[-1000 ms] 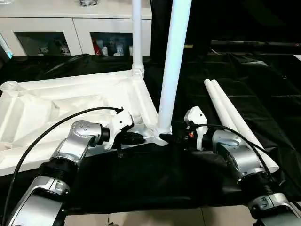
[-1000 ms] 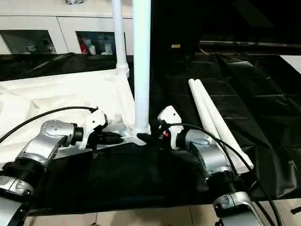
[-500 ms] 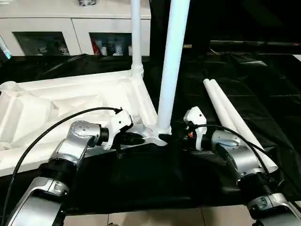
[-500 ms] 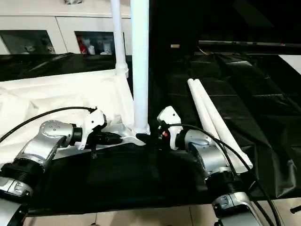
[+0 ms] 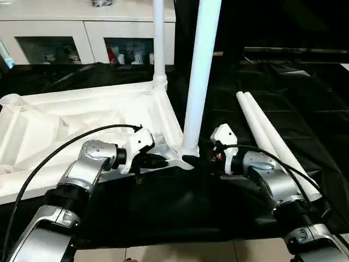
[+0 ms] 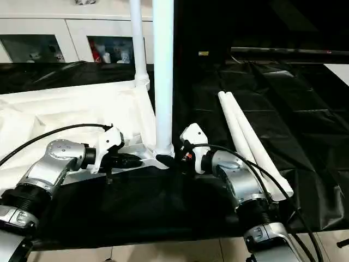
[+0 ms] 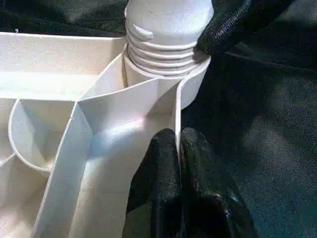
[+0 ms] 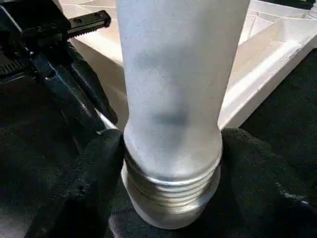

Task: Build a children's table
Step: Rotate leg to tighten

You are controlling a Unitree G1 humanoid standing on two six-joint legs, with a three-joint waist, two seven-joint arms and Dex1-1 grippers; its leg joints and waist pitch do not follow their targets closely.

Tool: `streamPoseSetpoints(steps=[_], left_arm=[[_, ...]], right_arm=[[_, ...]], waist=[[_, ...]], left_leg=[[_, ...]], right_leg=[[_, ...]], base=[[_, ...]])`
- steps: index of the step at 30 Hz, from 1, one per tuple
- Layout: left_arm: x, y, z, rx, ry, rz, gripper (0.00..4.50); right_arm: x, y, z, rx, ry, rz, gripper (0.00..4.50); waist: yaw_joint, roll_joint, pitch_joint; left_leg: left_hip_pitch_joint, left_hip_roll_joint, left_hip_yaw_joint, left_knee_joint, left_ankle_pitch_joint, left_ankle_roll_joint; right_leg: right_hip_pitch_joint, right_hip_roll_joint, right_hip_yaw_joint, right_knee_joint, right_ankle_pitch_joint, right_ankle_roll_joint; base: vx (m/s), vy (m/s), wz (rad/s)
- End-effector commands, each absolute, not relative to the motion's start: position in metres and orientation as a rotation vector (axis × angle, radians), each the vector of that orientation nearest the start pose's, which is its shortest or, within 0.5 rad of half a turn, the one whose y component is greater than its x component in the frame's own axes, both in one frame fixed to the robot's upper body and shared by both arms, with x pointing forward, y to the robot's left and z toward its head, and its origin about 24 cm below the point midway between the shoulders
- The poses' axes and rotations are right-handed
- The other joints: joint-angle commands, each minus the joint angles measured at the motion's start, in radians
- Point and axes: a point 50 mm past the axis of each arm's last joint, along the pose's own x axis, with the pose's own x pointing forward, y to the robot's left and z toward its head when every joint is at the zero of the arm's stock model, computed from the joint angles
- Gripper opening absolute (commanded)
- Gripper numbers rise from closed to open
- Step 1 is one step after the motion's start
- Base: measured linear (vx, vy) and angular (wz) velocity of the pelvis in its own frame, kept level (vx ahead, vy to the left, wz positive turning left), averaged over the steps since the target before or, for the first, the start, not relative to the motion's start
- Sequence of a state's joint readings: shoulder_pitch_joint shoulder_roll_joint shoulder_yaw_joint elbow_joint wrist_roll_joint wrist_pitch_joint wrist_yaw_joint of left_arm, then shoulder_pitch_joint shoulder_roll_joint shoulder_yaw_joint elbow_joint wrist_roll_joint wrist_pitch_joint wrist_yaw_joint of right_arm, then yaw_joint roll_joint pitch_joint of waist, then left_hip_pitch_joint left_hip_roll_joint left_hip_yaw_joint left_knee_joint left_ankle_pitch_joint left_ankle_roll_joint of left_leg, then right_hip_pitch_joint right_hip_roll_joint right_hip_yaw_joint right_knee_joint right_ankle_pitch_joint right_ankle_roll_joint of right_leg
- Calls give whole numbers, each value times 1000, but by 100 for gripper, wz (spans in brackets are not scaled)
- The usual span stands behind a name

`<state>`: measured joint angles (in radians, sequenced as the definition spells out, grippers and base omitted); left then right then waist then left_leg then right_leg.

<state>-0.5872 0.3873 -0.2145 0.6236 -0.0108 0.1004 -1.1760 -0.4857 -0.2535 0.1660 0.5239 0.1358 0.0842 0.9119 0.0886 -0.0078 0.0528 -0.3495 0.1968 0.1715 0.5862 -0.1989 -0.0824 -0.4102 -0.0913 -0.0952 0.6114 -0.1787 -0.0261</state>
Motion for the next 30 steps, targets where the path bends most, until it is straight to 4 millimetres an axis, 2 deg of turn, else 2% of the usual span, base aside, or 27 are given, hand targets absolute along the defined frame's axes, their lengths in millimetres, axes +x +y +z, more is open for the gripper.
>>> streamPoseSetpoints(steps=[1,8,10,12,13,14,15,16,17,19,21,24,28,30], left_arm=[[317,149,53,284,405,-1267,0],[316,149,52,280,407,-1270,0],[317,147,52,277,406,-1262,0],[321,140,50,279,404,-1220,0],[326,133,48,288,403,-1168,0],[327,132,48,289,404,-1159,0],[336,118,45,308,413,-1061,0],[338,115,44,308,416,-1040,0],[343,107,43,309,425,-981,0],[349,88,42,316,429,-907,0],[350,80,42,322,424,-893,0],[350,67,44,343,408,-896,0],[350,67,44,354,384,-915,0],[348,72,43,349,380,-935,0]], right_arm=[[320,-122,51,-110,226,1034,280],[320,-121,49,-90,226,1002,274],[323,-122,46,-82,227,935,274],[329,-122,38,-53,248,788,274],[332,-120,32,-38,265,702,273],[332,-120,32,-37,267,689,273],[337,-114,25,-21,296,545,273],[338,-112,24,-20,299,522,273],[341,-108,23,-19,309,461,273],[346,-98,23,-6,320,354,272],[348,-93,24,1,323,324,272],[352,-83,30,-24,292,308,272],[354,-79,35,3,243,332,272],[354,-82,39,13,203,354,328]], waist=[[4,-13,-68],[3,-11,-68],[0,-10,-67],[-4,-9,-66],[-5,-9,-65],[-10,-10,-63],[-10,-7,-63],[-9,-6,-62],[-7,-7,-64],[-5,-6,-64],[-1,-8,-65],[5,-8,-68],[6,-11,-68],[7,-12,-68]], left_leg=[[-6,31,-1,-62,-90,72],[-6,30,-1,-62,-89,72],[-7,30,-2,-63,-100,64],[-6,31,-3,-65,-111,48],[-5,30,-3,-66,-118,44],[-4,29,-2,-67,-130,33],[-1,29,-2,-67,-130,24],[2,29,-4,-68,-145,11],[0,28,-5,-68,-142,10],[4,26,-3,-67,-145,-1],[4,26,-2,-67,-149,2],[-2,25,-3,-66,-119,23],[-4,26,-3,-66,-128,35],[-4,26,-3,-65,-128,42]], right_leg=[[66,-62,56,-61,-154,-207],[66,-62,56,-60,-142,-214],[66,-63,56,-62,-165,-210],[64,-64,56,-65,-188,-206],[63,-63,56,-67,-198,-203],[61,-61,57,-71,-223,-196],[60,-62,57,-72,-240,-189],[59,-63,57,-76,-270,-182],[62,-64,55,-75,-275,-177],[56,-62,57,-78,-273,-170],[57,-64,57,-79,-272,-168],[61,-62,56,-71,-201,-168],[63,-63,55,-73,-205,-165],[64,-64,55,-72,-199,-167]], base=[[0,0,0],[0,0,0],[0,0,0],[0,0,0],[0,0,0],[0,0,0],[0,0,0],[0,0,0],[0,0,0],[0,0,0],[0,0,0],[0,0,0],[0,0,0],[0,0,0]])
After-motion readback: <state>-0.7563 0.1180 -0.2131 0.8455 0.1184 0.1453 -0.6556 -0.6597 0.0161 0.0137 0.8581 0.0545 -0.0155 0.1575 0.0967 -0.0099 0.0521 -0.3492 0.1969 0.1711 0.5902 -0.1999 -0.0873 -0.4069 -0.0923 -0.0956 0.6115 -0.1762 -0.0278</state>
